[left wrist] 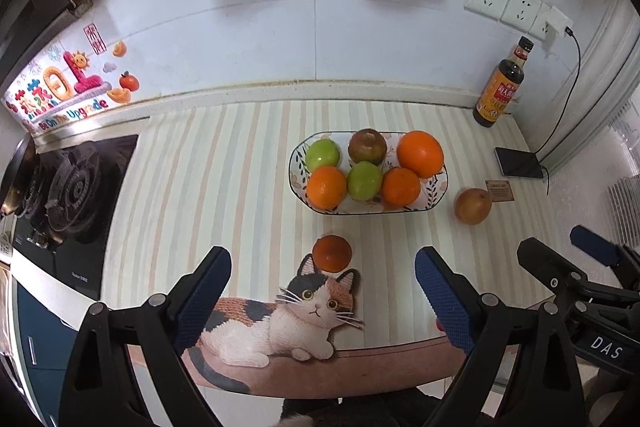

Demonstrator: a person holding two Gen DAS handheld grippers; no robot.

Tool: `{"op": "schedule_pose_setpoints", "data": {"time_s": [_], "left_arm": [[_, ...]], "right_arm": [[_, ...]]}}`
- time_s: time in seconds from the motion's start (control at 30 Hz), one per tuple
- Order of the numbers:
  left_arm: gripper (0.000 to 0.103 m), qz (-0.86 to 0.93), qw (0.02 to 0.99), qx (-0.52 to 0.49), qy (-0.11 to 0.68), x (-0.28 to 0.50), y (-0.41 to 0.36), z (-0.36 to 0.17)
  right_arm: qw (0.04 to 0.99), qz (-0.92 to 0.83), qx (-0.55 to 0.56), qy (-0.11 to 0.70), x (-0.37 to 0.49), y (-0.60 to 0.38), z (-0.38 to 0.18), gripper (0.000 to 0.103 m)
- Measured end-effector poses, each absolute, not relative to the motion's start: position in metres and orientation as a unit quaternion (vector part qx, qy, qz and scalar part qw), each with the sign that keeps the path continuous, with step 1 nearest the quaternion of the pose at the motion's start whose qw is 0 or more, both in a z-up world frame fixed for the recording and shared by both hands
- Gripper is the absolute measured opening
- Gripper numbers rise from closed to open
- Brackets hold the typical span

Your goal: Organize fruits

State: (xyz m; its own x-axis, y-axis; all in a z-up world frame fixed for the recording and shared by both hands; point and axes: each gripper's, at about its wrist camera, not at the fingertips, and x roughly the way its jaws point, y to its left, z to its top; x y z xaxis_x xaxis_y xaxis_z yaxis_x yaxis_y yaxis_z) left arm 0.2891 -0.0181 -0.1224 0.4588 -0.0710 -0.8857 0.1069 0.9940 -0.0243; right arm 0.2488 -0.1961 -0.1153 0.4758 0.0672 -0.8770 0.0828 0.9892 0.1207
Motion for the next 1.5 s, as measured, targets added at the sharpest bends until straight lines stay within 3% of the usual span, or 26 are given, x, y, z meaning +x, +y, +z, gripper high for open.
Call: {"op": "schedule_pose_setpoints", "data": {"time_s": [0.1, 0.37, 0.47, 0.77, 0.83, 0.87, 1.3, 1.37, 1.43, 1.5], "left_arm": [[0.102, -0.056, 0.843, 0.022, 0.535, 0.301, -0.024, -0.138], [0.102, -0.021, 0.798, 0.002, 0.602, 0.35, -0.024, -0.215], [0.102, -0.008, 0.776, -0.008, 0.631, 0.364, -0.023, -0.246], [0.102, 0.024, 0.726, -0.041, 0.686, 0.387, -0.015, -0.31], [0.102, 0.027, 0.72, -0.039, 0.693, 0.387, -0.013, -0.318], [0.102, 0.027, 0.717, -0.038, 0.695, 0.387, -0.012, -0.321], [0.101, -0.028, 0.696, -0.011, 0.717, 0.387, -0.035, -0.358], [0.088, -0.04, 0.7, 0.005, 0.713, 0.387, -0.043, -0.362], [0.054, -0.046, 0.696, 0.018, 0.717, 0.386, -0.05, -0.367], [0.054, -0.045, 0.7, 0.024, 0.713, 0.383, -0.051, -0.37]], "right_arm": [[0.848, -0.005, 0.093, 0.522, 0.256, -0.208, -0.129, 0.096], [0.809, -0.047, 0.181, 0.557, 0.301, -0.274, -0.203, 0.095], [0.789, -0.071, 0.207, 0.574, 0.32, -0.303, -0.242, 0.083], [0.74, -0.105, 0.264, 0.61, 0.375, -0.35, -0.332, 0.082], [0.731, -0.099, 0.275, 0.617, 0.383, -0.352, -0.348, 0.07], [0.73, -0.09, 0.283, 0.616, 0.387, -0.353, -0.355, 0.069], [0.716, 0.031, 0.212, 0.664, 0.359, -0.273, -0.356, 0.069], [0.711, 0.046, 0.206, 0.671, 0.355, -0.259, -0.361, 0.069], [0.708, 0.054, 0.193, 0.677, 0.353, -0.243, -0.367, 0.069], [0.709, 0.057, 0.187, 0.677, 0.349, -0.235, -0.37, 0.069]]}}
